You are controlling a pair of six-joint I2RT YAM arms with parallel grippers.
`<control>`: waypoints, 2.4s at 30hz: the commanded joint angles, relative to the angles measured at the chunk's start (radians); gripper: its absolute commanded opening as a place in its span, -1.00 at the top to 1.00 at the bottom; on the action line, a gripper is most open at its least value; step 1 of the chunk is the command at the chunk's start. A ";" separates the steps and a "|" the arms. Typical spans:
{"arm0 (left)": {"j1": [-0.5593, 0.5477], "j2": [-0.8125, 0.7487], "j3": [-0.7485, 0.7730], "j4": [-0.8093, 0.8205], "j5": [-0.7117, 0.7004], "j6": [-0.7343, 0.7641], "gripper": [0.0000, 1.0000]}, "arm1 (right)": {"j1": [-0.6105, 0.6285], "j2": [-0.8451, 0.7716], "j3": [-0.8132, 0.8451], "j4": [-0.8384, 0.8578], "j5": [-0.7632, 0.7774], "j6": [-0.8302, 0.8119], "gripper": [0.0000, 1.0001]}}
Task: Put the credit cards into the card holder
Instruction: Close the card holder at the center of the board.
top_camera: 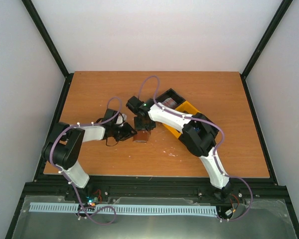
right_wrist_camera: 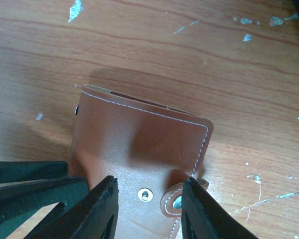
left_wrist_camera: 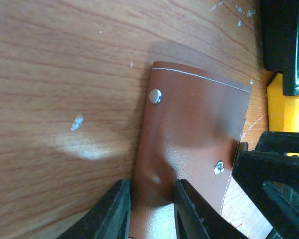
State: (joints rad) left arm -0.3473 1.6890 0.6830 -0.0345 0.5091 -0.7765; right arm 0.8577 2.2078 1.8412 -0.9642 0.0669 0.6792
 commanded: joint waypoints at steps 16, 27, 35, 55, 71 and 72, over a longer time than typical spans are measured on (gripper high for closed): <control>-0.016 0.152 -0.112 -0.245 -0.237 0.016 0.42 | 0.029 0.057 0.053 -0.132 0.117 0.093 0.59; -0.016 0.153 -0.110 -0.242 -0.234 0.022 0.42 | 0.030 0.030 0.049 -0.128 0.132 0.103 0.94; -0.016 0.171 -0.096 -0.228 -0.195 0.032 0.36 | 0.035 -0.010 0.034 -0.122 0.156 0.087 0.94; -0.015 0.193 -0.097 -0.198 -0.151 0.022 0.44 | 0.031 -0.020 -0.044 0.082 -0.045 0.006 0.94; -0.013 0.191 -0.100 -0.198 -0.152 0.035 0.45 | 0.028 -0.026 -0.056 0.070 0.059 0.071 0.88; -0.013 0.192 -0.100 -0.197 -0.152 0.037 0.45 | 0.027 -0.021 -0.052 0.070 0.055 0.071 0.85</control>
State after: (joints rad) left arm -0.3450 1.7313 0.6865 0.0463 0.5537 -0.7708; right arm 0.8764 2.2127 1.7847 -0.9230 0.1020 0.7235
